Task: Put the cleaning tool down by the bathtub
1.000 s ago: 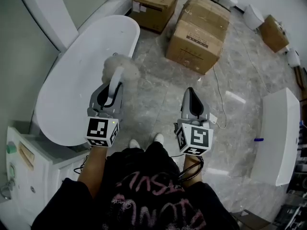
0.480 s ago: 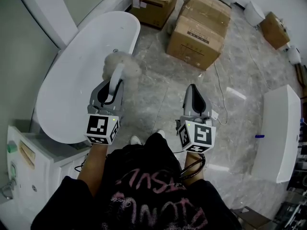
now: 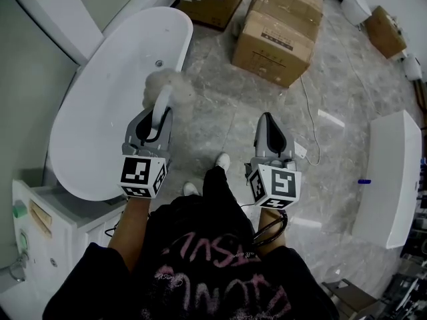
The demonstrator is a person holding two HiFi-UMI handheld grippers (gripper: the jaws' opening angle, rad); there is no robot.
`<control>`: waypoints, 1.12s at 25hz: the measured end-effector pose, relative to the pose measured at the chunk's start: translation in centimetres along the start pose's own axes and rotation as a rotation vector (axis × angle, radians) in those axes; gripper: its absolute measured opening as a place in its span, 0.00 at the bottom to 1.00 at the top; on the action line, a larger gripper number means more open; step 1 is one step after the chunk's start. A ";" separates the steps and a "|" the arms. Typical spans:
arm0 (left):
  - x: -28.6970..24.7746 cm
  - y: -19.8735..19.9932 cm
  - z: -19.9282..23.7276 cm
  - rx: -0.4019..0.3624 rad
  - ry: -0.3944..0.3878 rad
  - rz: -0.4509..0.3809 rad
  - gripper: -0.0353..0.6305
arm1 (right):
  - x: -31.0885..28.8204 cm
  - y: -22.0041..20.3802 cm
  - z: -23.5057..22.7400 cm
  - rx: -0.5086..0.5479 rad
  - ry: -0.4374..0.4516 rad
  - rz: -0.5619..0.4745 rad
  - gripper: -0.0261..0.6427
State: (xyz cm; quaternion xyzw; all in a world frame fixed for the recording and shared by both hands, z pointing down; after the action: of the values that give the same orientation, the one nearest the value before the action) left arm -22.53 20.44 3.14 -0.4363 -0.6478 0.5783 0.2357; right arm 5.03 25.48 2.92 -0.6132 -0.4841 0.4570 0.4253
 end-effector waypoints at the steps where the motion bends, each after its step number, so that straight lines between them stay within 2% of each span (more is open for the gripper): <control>1: -0.5 -0.2 0.0 0.004 -0.001 0.009 0.18 | -0.5 -0.1 -0.3 -0.004 0.002 0.005 0.06; 11: -8.7 -1.6 -0.6 0.021 -0.005 0.111 0.18 | -7.5 -1.0 -5.8 -0.024 0.022 0.070 0.06; 19: -14.9 -2.8 -2.1 0.025 0.005 0.181 0.18 | -12.2 -3.5 -10.4 -0.056 0.050 0.153 0.06; 28: -20.9 -7.1 -2.6 0.038 -0.015 0.259 0.18 | -16.3 -7.0 -13.3 -0.051 0.055 0.227 0.06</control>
State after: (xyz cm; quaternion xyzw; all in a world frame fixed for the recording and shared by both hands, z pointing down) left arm -11.93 4.71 14.63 -0.5072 -0.5766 0.6196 0.1623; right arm 14.72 9.58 14.99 -0.6870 -0.4112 0.4727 0.3681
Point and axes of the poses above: the fingertips, and each gripper's own axes: x backward along the fingers, z to its left, y out of its top, the point moved 8 cm from there along x, backward along the fingers, and after that the axes turned 10 degrees about -x, right-handed, at the moved point
